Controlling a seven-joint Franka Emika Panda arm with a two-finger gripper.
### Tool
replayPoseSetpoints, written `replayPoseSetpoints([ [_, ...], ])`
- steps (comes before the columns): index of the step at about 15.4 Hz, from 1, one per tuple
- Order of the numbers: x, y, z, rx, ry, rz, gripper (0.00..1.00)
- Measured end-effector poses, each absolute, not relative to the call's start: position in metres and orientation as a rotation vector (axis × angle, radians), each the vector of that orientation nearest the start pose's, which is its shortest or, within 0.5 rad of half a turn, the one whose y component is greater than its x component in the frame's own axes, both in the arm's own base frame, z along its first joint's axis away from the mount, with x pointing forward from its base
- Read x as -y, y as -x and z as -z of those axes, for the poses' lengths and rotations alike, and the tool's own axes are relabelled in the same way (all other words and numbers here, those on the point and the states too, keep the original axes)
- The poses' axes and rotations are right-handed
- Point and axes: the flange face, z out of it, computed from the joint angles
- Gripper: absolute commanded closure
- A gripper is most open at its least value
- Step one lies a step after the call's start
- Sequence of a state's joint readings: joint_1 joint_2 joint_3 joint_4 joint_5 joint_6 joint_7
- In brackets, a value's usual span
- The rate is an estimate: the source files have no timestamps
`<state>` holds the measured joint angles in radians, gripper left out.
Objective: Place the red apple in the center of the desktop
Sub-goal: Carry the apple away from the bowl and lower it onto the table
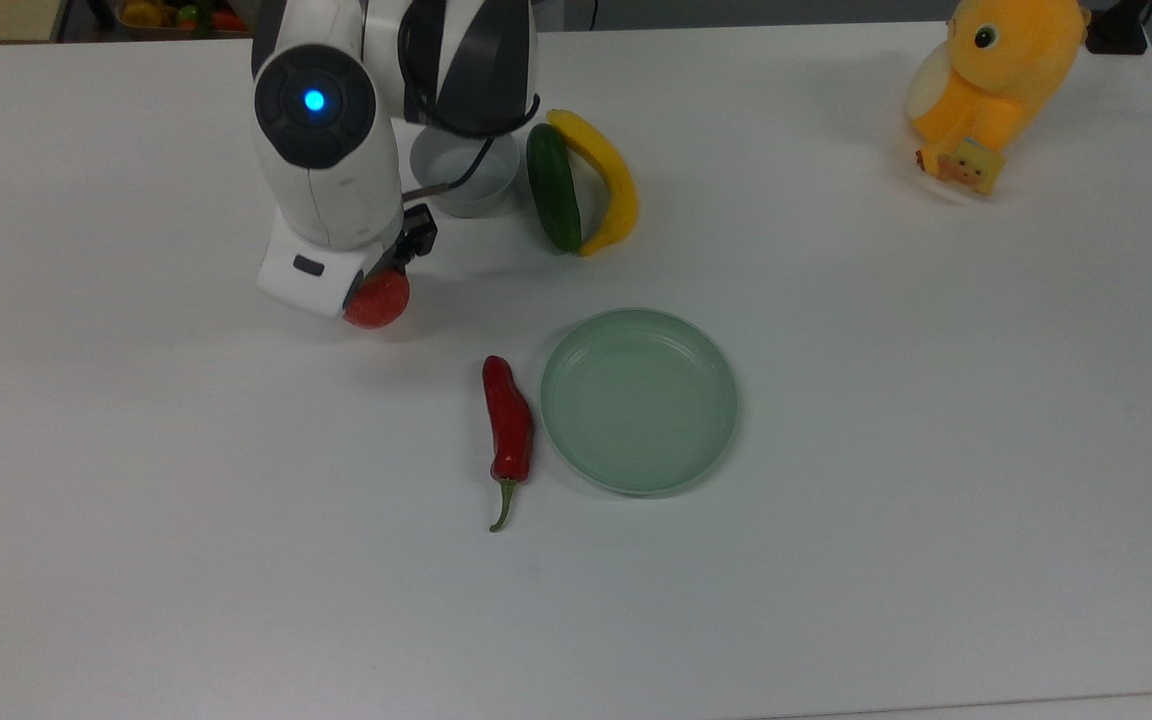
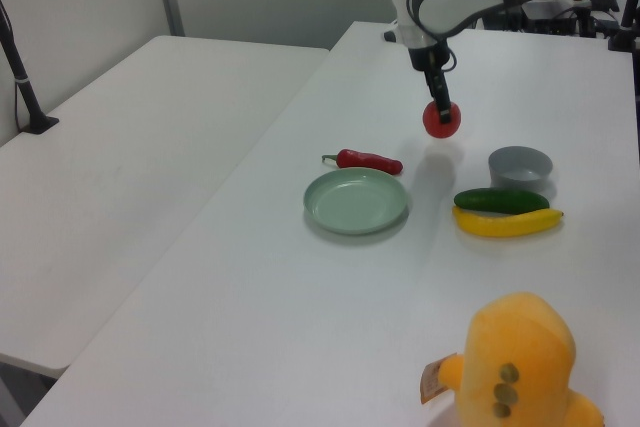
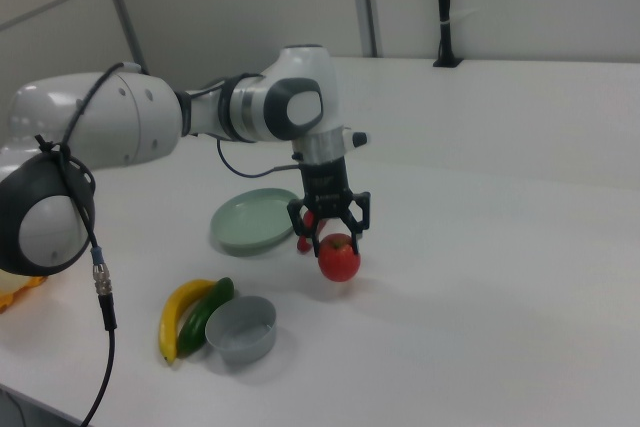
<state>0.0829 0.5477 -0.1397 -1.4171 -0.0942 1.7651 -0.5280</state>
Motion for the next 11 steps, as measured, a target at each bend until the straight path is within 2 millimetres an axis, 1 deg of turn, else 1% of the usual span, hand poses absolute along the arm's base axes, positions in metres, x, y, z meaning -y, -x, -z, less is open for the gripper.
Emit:
replayPoseSetpoints([
  [1, 0.031, -0.688, -0.363, 0.818, 3.118, -0.372, 0.98],
  [2, 0.031, -0.689, -0.358, 0.820, 3.119, -0.372, 0.86],
  [3, 0.031, -0.690, -0.352, 0.821, 3.118, -0.377, 0.57],
  [4, 0.031, -0.691, -0.348, 0.822, 3.116, -0.383, 0.37],
  [5, 0.031, -0.691, -0.346, 0.821, 3.115, -0.388, 0.25],
  [8, 0.034, -0.691, -0.344, 0.812, 3.115, -0.386, 0.00],
  [11, 0.035, -0.693, -0.346, 0.811, 3.121, -0.364, 0.00],
])
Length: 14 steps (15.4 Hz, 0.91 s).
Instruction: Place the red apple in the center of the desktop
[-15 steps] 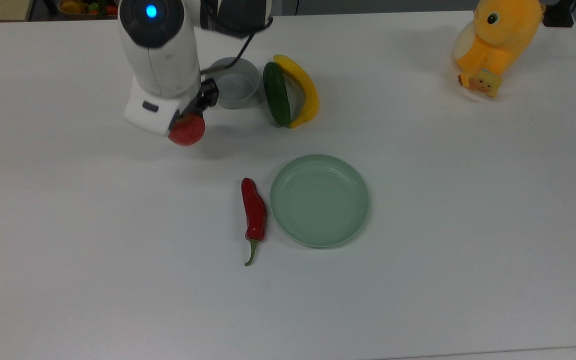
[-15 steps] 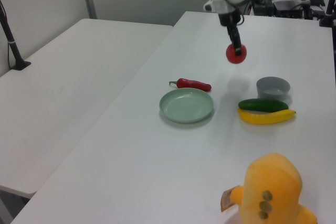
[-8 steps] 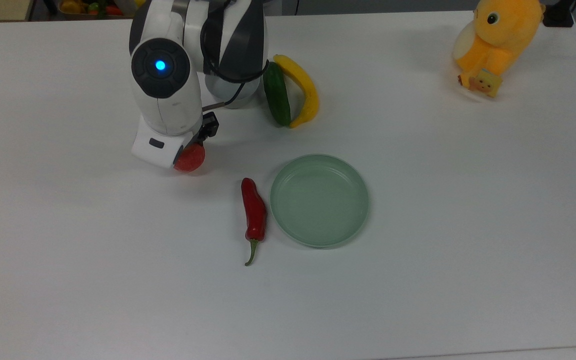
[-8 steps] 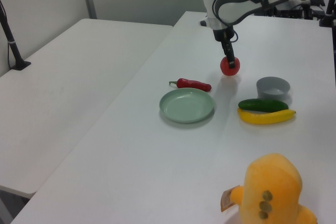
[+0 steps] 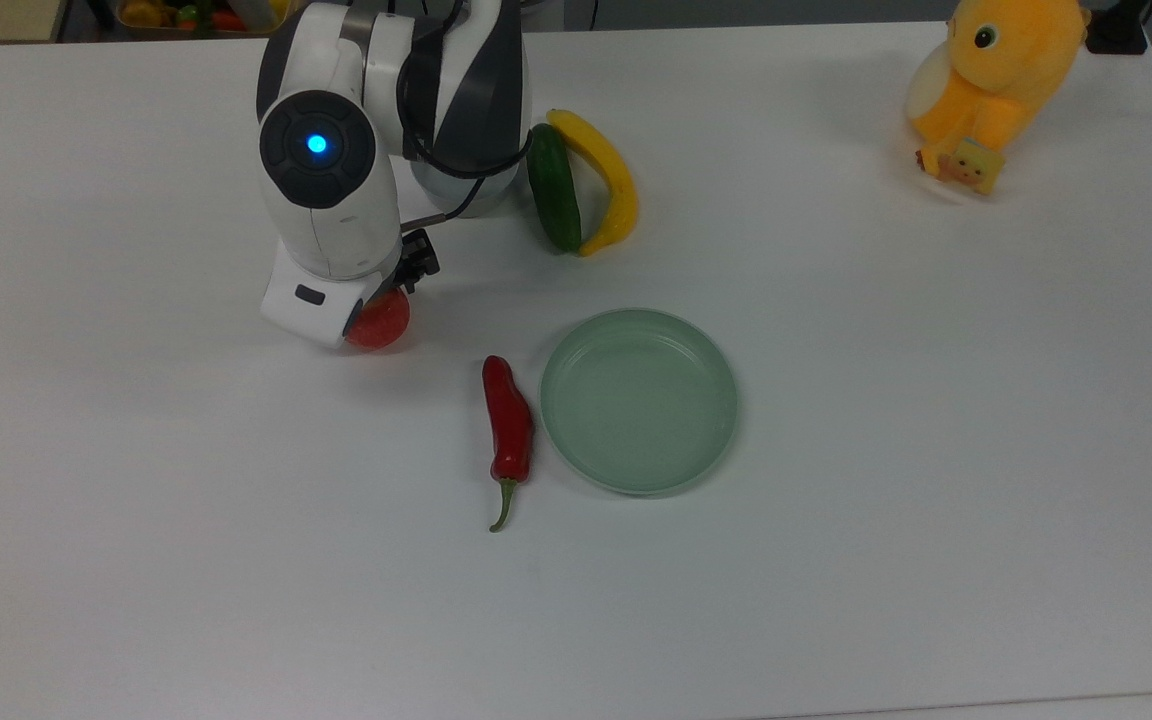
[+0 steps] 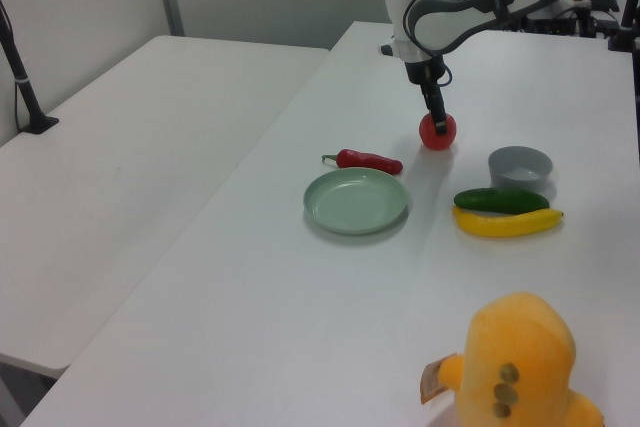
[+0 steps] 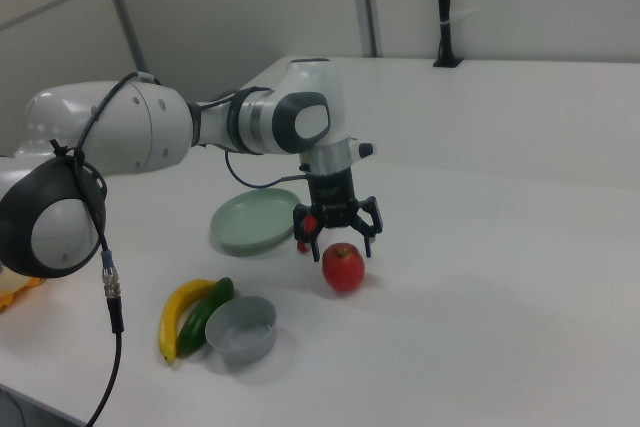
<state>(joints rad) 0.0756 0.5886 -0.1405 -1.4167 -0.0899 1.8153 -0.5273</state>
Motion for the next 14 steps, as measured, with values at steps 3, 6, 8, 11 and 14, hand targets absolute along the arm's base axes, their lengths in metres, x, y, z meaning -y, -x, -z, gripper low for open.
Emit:
replayPoseSetpoints([
  [3, 0.036, -0.694, -0.361, 0.783, 3.140, -0.322, 0.00],
  [6, 0.032, -0.692, -0.421, 0.660, 3.201, -0.167, 0.00],
  [8, 0.021, -0.679, -0.476, 0.564, 3.226, -0.069, 0.00],
  [11, -0.002, -0.650, -0.545, 0.377, 3.244, -0.002, 0.00],
  [14, -0.015, -0.621, -0.594, 0.209, 3.247, 0.039, 0.00],
])
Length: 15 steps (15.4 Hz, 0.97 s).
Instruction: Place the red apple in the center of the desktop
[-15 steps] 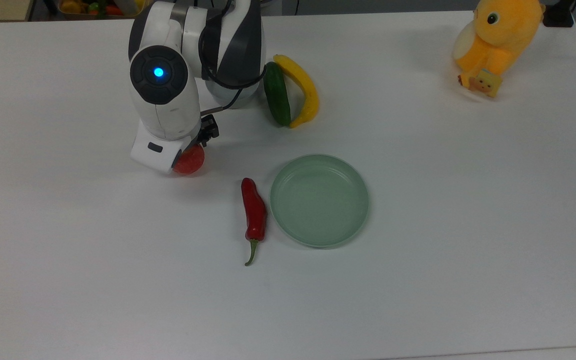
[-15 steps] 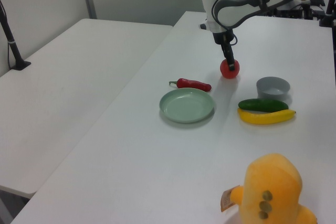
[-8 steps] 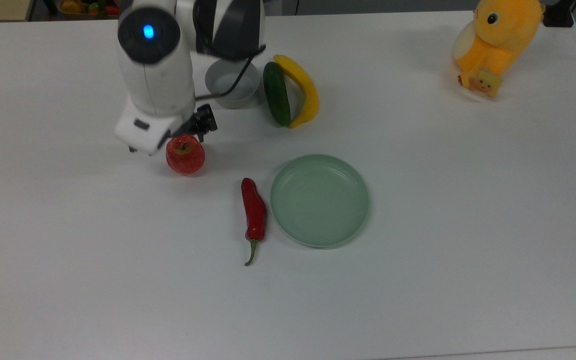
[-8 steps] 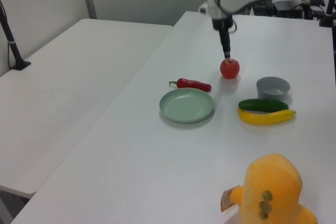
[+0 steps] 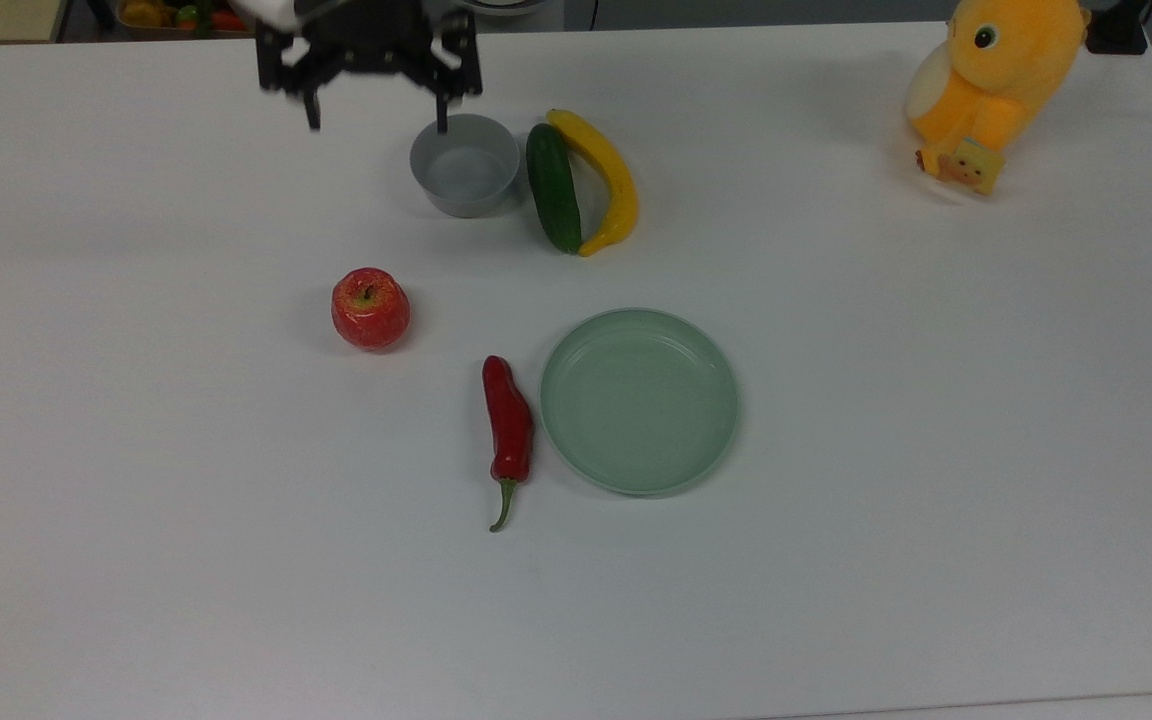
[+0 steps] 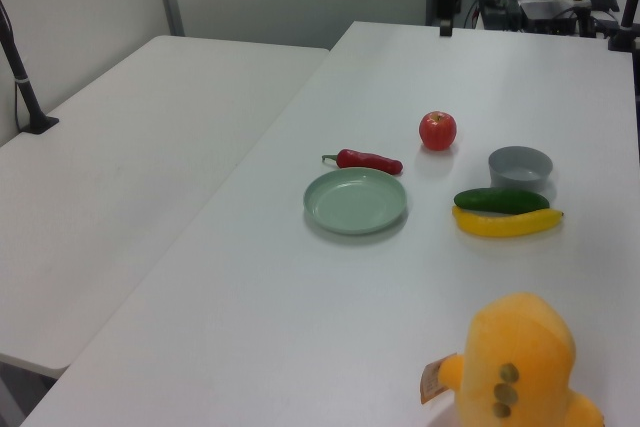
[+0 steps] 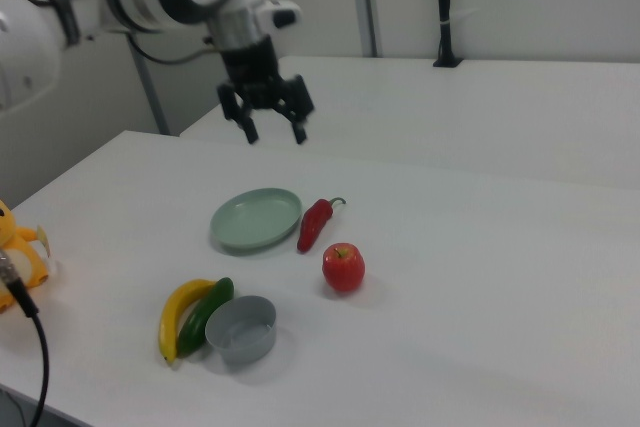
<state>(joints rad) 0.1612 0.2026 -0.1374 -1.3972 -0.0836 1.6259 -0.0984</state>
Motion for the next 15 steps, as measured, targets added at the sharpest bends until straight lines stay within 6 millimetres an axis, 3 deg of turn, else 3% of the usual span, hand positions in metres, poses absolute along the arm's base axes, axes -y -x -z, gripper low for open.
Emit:
replayPoseSetpoints([
  [7, -0.030, -0.552, -0.667, 0.046, 3.131, 0.082, 0.00],
  [11, -0.035, -0.533, -0.667, 0.056, 3.079, 0.066, 0.00],
  [15, -0.039, -0.545, -0.659, 0.057, 3.066, 0.149, 0.00],
])
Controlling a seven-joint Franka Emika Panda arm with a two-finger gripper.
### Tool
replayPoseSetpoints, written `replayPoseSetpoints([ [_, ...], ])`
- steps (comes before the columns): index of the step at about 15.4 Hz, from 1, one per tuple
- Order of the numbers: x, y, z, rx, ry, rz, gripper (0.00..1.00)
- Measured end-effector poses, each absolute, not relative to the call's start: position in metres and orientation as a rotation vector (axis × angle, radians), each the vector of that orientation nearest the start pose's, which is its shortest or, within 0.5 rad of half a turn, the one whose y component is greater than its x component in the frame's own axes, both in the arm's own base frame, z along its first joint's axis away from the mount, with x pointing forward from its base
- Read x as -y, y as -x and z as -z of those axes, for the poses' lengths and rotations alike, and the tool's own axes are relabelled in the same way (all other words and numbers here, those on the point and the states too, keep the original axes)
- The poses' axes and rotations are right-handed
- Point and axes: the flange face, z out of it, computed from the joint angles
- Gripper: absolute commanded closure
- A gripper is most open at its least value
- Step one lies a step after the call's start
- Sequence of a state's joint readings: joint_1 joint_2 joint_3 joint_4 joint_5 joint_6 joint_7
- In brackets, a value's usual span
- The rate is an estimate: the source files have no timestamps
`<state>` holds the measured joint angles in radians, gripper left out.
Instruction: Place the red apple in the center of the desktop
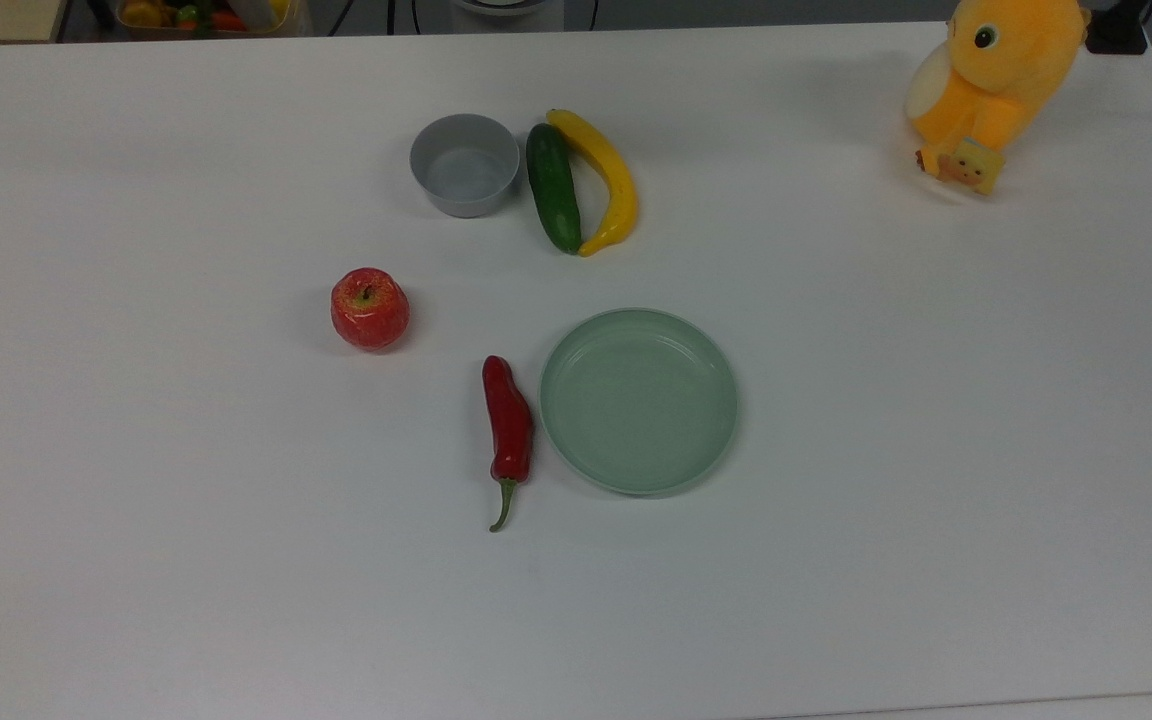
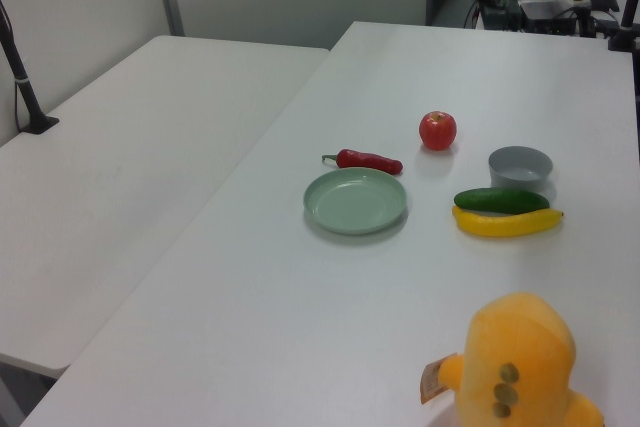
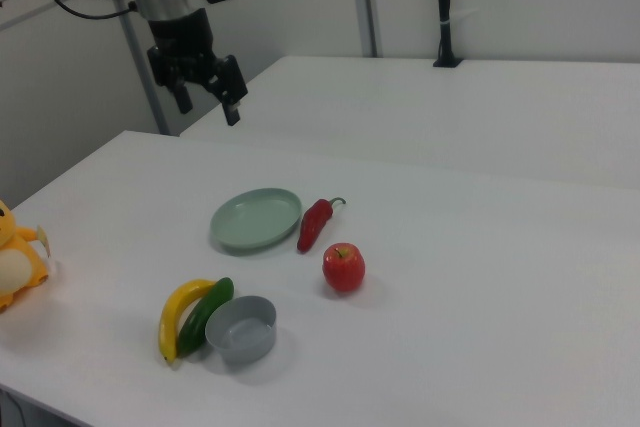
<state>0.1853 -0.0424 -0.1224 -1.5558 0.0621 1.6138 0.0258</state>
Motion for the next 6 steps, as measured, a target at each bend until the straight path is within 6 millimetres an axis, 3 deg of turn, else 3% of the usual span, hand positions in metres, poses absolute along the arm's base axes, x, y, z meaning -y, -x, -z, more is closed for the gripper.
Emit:
replayPoseSetpoints([
  [6, -0.0400, -0.5591, -0.6498, 0.051, 3.062, 0.222, 0.00],
])
